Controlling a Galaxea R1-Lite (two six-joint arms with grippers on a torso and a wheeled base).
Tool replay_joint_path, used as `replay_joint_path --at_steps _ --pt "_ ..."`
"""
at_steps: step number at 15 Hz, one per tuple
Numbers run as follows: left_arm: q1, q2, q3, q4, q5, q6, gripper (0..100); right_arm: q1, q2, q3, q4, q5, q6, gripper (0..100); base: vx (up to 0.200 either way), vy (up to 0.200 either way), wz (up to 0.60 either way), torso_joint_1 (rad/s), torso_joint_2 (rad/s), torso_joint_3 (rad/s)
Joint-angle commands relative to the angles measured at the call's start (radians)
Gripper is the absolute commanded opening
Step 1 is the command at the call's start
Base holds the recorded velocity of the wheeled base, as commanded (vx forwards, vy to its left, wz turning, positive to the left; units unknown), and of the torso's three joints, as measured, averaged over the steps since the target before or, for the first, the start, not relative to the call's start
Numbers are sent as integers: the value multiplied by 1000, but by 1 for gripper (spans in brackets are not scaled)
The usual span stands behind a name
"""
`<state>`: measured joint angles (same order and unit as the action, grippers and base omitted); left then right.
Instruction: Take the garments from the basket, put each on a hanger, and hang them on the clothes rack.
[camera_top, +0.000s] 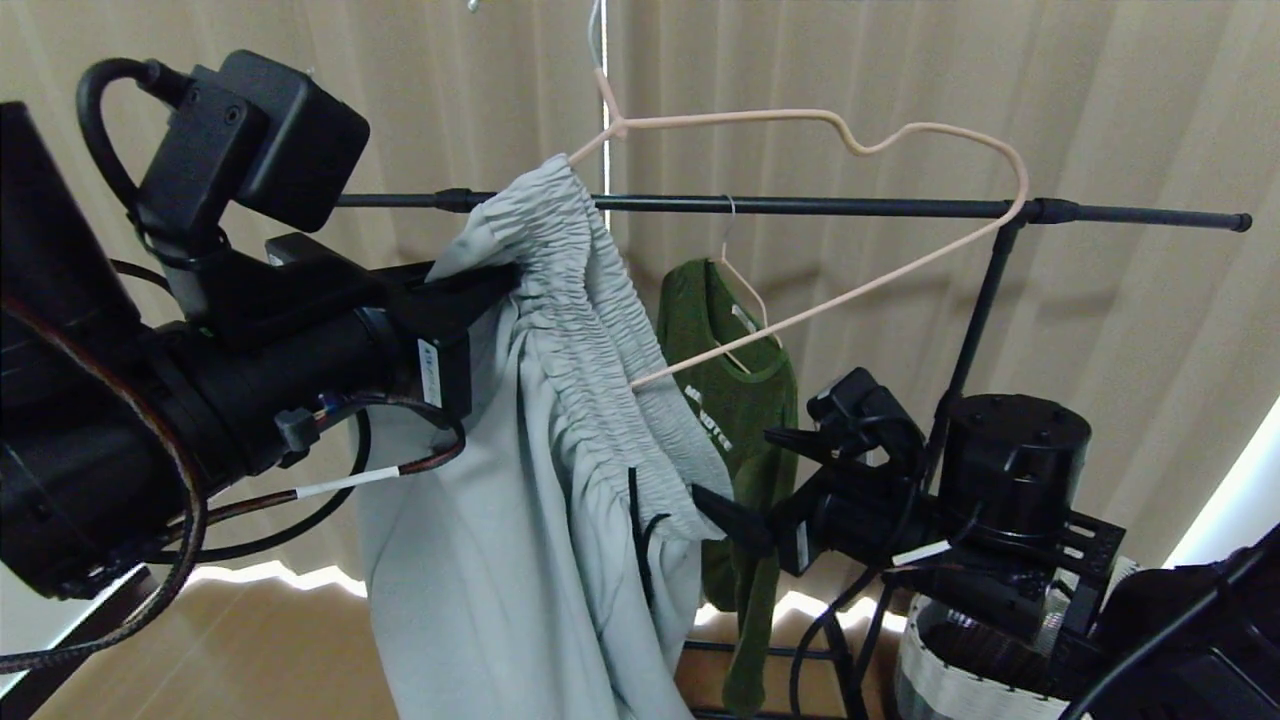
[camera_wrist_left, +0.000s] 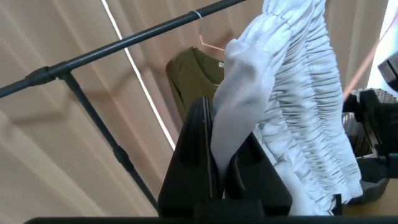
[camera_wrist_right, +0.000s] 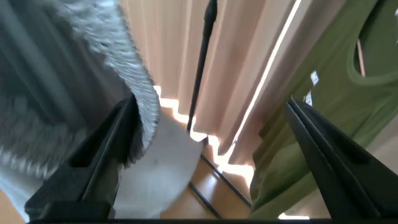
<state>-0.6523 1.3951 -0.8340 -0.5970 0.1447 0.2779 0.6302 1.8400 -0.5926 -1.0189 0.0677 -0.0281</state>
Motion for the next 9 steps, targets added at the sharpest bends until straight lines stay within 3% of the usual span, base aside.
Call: replay_joint_path --at_steps 1,9 --pt "10 -1 0 -1 1 0 0 -4 -8 10 0 -3 -1 0 0 0 0 0 0 0" --pt "103 -2 70 -3 0 92 0 -84 -48 14 0 -20 -4 0 0 0 0 0 0 0"
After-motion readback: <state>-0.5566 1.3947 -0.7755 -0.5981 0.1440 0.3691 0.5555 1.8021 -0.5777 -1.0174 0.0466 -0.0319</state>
